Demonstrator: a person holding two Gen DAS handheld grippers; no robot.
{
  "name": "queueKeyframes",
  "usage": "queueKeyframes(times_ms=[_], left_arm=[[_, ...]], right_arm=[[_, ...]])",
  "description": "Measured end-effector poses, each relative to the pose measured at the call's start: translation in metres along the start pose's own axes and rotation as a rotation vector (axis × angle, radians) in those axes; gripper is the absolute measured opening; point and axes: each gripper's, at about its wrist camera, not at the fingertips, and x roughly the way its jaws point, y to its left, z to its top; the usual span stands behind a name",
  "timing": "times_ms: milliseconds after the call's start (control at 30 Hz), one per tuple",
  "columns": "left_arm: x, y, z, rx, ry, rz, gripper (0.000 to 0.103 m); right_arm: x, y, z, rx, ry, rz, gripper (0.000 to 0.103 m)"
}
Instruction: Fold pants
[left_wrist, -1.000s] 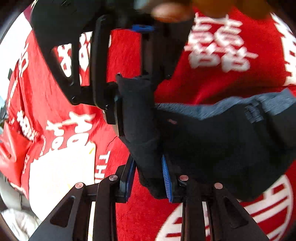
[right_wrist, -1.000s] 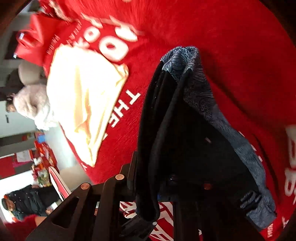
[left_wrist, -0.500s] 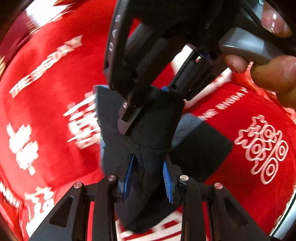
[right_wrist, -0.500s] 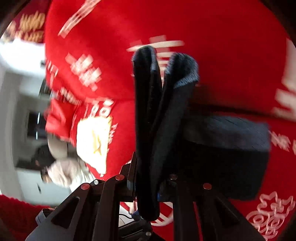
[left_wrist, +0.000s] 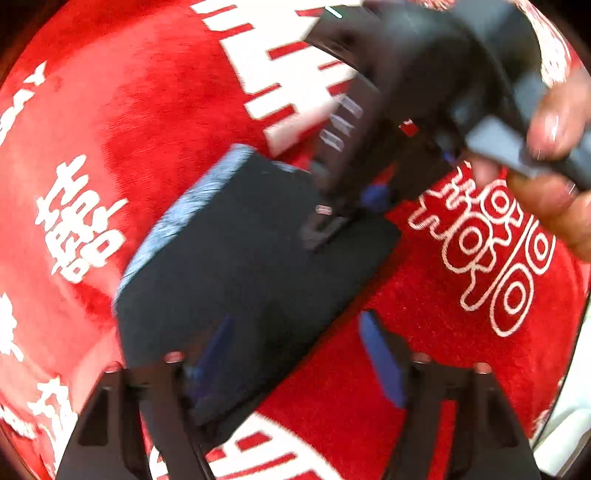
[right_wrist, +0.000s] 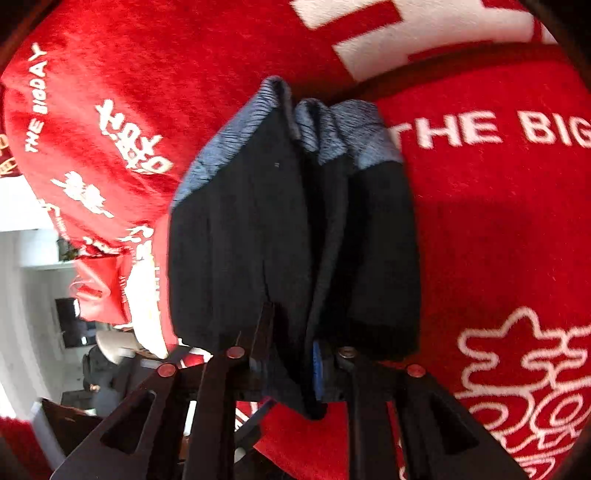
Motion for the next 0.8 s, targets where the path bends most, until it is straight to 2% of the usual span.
queueKeyframes(times_ms=[33, 67, 167, 200, 233, 333, 433, 500, 533, 700, 800], left_arm=[[-0.009, 0.009, -0.001, -0.029, 0.005, 0.008, 0.073], [-0.013, 0.017, -0.003, -0.053, 0.010, 0.018, 0.073], [-0.017, 0.064, -0.010, -0.225, 0.064, 0.065, 0.073], [-0.014, 0.078, -0.014, -0.279, 0.087, 0.077, 0.073], [-0.009, 0.091, -0.017, -0.347, 0.122, 0.094, 0.073], [0.009, 0.114, -0.038, -0.449, 0.213, 0.127, 0.073], [0.031, 0.130, -0.053, -0.529, 0.280, 0.117, 0.074], [0.035, 0.132, -0.058, -0.571, 0.279, 0.112, 0.079], [0.033, 0.132, -0.060, -0.576, 0.276, 0.124, 0.089], [0.025, 0.135, -0.072, -0.612, 0.277, 0.099, 0.090], [0.010, 0.132, -0.075, -0.633, 0.277, 0.100, 0.090]], right_arm=[[-0.004, 0.001, -0.004, -0.010, -0.004, -0.026, 0.028], [-0.009, 0.007, -0.006, -0.029, -0.012, -0.092, 0.034], [-0.034, 0.027, -0.010, -0.112, -0.079, -0.280, 0.036], [-0.042, 0.037, -0.014, -0.138, -0.106, -0.301, 0.036], [-0.046, 0.043, -0.017, -0.153, -0.116, -0.292, 0.036], [-0.043, 0.063, -0.019, -0.203, -0.122, -0.297, 0.036], [-0.015, 0.075, -0.020, -0.228, -0.093, -0.331, 0.036], [0.010, 0.074, -0.018, -0.235, -0.050, -0.388, 0.036], [0.015, 0.070, -0.020, -0.233, -0.034, -0.414, 0.036], [0.018, 0.070, -0.027, -0.239, -0.046, -0.442, 0.036], [0.010, 0.072, -0.036, -0.206, -0.044, -0.475, 0.048]])
